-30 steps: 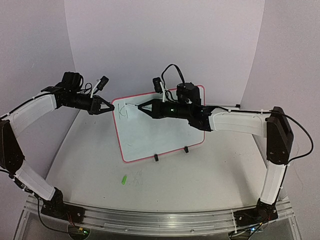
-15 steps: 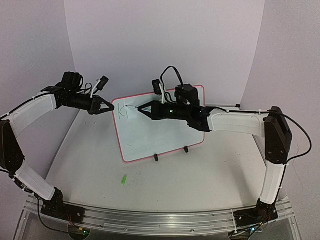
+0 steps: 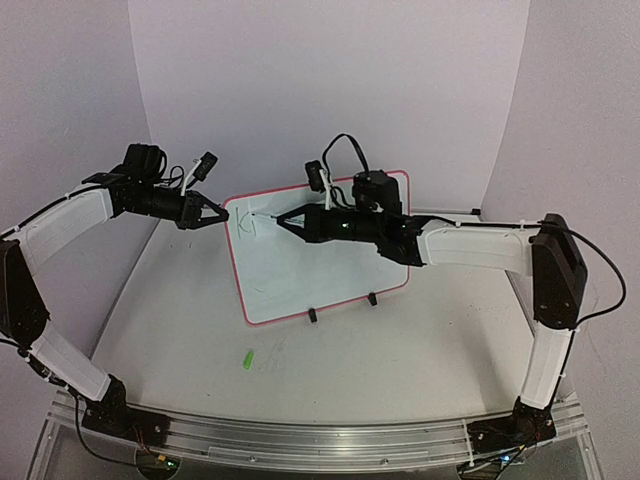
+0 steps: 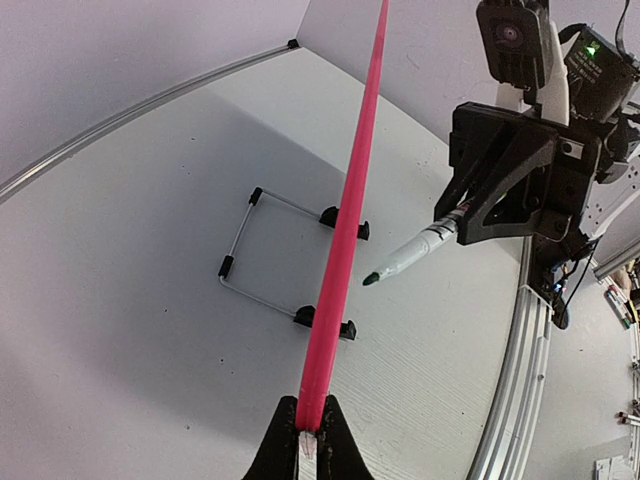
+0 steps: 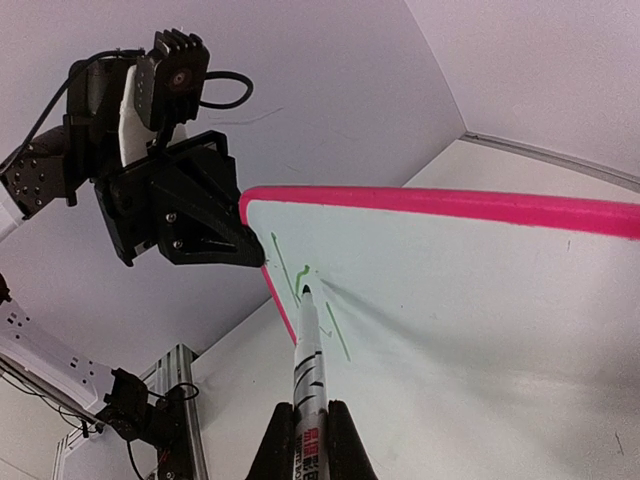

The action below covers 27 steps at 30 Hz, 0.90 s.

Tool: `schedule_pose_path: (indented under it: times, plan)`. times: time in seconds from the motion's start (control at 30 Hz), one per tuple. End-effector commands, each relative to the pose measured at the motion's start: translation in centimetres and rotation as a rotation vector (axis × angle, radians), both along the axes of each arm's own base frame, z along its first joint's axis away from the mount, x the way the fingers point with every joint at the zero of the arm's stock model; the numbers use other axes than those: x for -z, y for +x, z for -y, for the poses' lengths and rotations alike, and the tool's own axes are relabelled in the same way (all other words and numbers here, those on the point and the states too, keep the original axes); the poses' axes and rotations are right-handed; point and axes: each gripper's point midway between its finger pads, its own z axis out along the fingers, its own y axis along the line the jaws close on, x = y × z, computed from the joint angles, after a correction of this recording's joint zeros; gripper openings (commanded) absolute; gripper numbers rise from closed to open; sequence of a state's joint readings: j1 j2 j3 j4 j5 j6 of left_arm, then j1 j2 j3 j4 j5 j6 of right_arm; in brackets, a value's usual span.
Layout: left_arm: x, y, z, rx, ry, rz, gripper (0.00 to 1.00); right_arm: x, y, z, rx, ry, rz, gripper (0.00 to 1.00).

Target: Write a sentence on the whiteboard

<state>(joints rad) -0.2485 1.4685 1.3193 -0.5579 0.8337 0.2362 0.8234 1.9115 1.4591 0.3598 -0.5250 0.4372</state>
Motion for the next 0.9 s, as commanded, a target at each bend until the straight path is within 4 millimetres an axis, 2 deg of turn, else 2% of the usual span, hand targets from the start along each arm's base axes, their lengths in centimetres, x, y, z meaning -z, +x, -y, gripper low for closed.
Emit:
schedule_pose_path:
  times: [0.0, 0.43, 0.87]
  plan:
    - [-2.3, -0.5, 0.0, 0.01, -0.021, 0.072, 0.0, -4.2, -1.3, 1.4, -0.009, 0.064, 0.092, 0.0]
    - [-2.3, -0.6, -0.1, 0.009, -0.021, 0.072, 0.0, -1.1, 0.2, 0.8, 0.027, 0.004, 0.046, 0.0]
    - [-2.3, -0.6, 0.0, 0.012, -0.022, 0.074, 0.0, -0.2, 1.3, 0.5, 0.05, -0.017, 0.03, 0.0]
